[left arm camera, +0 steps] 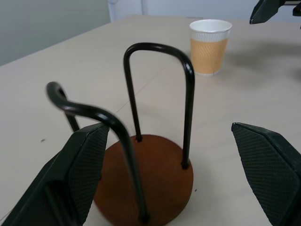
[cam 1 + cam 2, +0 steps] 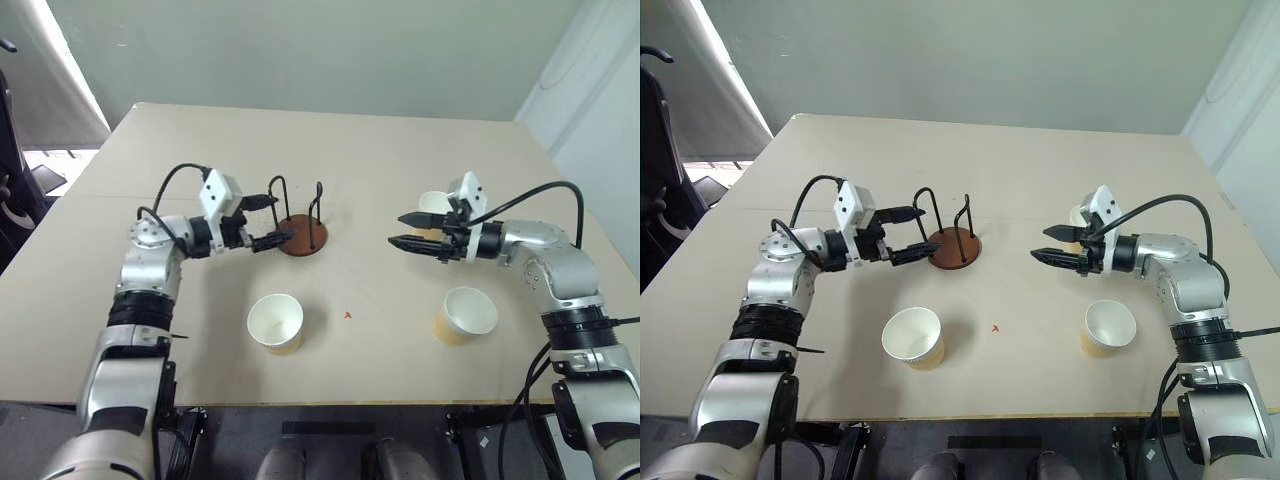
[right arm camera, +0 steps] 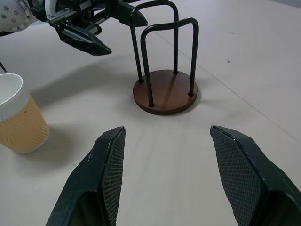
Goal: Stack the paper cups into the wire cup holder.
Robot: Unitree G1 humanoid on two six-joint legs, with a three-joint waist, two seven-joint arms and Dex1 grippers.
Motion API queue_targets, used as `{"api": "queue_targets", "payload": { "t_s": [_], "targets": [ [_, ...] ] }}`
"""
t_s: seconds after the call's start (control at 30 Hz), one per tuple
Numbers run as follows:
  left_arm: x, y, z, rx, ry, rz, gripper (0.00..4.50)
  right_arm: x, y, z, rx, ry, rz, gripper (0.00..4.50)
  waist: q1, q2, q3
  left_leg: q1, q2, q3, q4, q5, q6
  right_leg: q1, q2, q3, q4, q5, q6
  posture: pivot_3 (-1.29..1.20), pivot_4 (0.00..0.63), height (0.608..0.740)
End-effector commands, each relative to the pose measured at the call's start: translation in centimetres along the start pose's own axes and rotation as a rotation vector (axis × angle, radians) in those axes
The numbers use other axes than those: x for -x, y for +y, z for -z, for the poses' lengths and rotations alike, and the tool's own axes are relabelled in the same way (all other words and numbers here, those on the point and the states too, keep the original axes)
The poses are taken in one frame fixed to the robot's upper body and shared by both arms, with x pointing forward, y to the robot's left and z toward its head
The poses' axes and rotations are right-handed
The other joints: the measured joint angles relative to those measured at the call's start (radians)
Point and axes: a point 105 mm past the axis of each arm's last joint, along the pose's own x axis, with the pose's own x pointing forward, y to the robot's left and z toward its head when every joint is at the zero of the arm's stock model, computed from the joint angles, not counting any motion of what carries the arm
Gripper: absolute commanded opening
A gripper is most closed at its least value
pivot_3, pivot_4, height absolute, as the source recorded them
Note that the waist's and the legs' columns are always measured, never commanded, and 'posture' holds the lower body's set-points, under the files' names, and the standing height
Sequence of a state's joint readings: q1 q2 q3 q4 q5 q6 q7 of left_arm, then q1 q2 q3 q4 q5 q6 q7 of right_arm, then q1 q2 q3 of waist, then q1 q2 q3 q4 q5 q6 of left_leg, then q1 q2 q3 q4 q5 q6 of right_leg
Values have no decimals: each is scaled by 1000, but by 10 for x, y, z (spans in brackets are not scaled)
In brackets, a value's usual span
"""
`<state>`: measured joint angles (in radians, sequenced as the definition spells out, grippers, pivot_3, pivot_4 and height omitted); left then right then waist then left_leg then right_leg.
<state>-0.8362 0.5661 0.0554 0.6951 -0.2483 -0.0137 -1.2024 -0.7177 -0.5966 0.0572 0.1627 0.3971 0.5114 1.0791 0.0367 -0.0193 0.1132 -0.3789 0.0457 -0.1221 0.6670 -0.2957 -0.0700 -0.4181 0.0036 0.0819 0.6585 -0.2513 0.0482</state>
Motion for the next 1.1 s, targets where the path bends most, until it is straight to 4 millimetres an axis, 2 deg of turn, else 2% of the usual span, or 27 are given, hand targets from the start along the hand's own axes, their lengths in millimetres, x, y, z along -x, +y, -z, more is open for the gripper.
{"api": "queue_targets", "payload": {
  "t_s": [0.03,0.17,0.7,0.8,1.1],
  "targets": [
    [-8,3,-16,-48,-32,15,4468,3,6,-18,49,-42,-14,2869,0,0,0,0,0,0,0,0,0,0,0,0,0,0,0,0,150,740],
    [-15,0,-18,-44,-40,49,4468,3,8,-22,60,-64,-26,2869,0,0,0,0,0,0,0,0,0,0,0,0,0,0,0,0,150,740],
    [-27,-6,-4,-17,-18,87,4468,3,11,-28,64,-64,-23,2869,1,0,0,-1,0,0,1,0,0,0,0,0,-2,1,1,0,150,740],
    [-29,-7,-2,-11,-19,83,3910,3,10,-27,60,-64,-19,2869,1,0,0,-1,0,0,1,0,0,0,0,0,-2,1,2,0,150,740],
    [-21,-6,-4,-22,-13,118,657,12,11,-17,73,-50,-59,2869,3,0,0,-2,0,0,1,0,0,0,0,0,-4,1,2,0,150,740]
  ]
}}
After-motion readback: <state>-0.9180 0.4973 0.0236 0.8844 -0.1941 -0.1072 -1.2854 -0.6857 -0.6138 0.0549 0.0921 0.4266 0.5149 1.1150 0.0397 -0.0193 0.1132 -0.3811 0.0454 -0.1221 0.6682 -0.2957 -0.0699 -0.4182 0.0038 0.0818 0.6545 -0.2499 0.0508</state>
